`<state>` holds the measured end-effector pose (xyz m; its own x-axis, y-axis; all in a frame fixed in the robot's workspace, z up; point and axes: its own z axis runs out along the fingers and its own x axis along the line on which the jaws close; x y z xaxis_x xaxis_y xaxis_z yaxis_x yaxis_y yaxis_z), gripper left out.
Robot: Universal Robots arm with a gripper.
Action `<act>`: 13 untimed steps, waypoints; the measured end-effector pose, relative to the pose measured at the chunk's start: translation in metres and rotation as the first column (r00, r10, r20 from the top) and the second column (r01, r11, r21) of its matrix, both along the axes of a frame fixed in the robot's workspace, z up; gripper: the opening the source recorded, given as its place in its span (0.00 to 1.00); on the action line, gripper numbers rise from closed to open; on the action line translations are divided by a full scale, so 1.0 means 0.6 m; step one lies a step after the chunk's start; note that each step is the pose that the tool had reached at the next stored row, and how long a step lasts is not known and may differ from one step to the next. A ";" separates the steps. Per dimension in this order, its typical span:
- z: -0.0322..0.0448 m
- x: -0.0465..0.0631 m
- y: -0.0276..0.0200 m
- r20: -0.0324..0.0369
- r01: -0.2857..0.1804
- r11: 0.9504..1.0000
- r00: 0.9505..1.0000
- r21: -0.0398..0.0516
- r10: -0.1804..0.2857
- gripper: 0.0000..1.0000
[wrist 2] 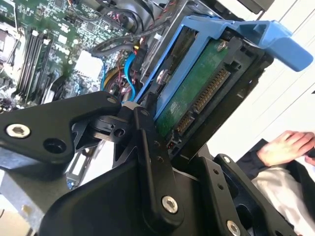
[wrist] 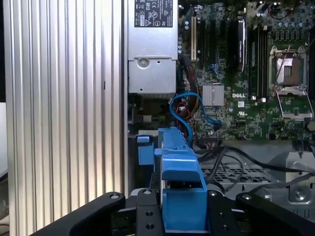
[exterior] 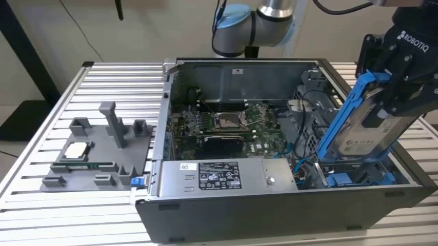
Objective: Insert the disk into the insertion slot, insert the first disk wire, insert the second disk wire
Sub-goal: 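Insert the disk into the insertion slot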
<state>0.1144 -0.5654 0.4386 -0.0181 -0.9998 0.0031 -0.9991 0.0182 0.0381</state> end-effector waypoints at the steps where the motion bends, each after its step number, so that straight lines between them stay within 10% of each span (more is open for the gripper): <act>1: -0.001 0.000 0.0000 0.000 0.000 1.000 1.000 0.000 0.000 0.32; 13: -0.006 0.000 0.0000 0.000 0.000 1.000 1.000 0.000 0.000 0.32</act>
